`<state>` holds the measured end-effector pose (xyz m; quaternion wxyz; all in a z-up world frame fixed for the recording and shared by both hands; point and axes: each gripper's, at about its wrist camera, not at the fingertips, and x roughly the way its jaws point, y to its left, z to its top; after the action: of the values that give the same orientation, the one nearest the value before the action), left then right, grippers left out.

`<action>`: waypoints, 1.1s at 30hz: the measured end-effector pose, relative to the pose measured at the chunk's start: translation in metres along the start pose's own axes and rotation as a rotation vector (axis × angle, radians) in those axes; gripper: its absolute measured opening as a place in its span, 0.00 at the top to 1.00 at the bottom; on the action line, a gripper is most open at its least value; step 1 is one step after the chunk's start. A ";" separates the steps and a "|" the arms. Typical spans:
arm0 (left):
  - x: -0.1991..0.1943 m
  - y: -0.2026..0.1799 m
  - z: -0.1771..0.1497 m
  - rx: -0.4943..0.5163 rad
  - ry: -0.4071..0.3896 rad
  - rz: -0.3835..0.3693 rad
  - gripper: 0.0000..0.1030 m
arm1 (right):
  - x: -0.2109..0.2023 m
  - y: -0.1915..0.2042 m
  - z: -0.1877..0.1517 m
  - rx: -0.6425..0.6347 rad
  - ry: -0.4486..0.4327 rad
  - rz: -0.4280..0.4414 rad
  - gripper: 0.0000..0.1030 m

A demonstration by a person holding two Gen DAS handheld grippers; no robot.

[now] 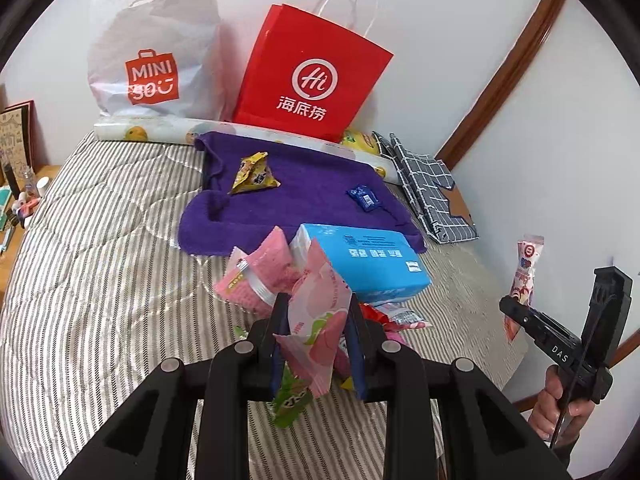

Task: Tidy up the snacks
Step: 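Lift the white-pink packet with the right tool while the left tool grasps a pink wrapper, then carry both packets onto the purple towel and open both tools to release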

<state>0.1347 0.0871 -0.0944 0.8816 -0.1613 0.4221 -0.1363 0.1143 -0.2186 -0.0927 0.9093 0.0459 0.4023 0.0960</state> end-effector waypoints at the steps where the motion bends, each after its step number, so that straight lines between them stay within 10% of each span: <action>1: 0.001 -0.001 0.001 0.003 0.000 -0.003 0.76 | 0.000 0.000 0.001 -0.003 -0.002 0.002 0.79; 33: 0.049 -0.011 0.066 0.017 0.008 -0.019 0.76 | 0.059 0.028 0.077 -0.089 -0.035 0.044 0.79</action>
<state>0.2157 0.0701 -0.0854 0.8799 -0.1573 0.4229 -0.1487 0.2065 -0.1791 -0.0788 0.9150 0.0160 0.3807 0.1329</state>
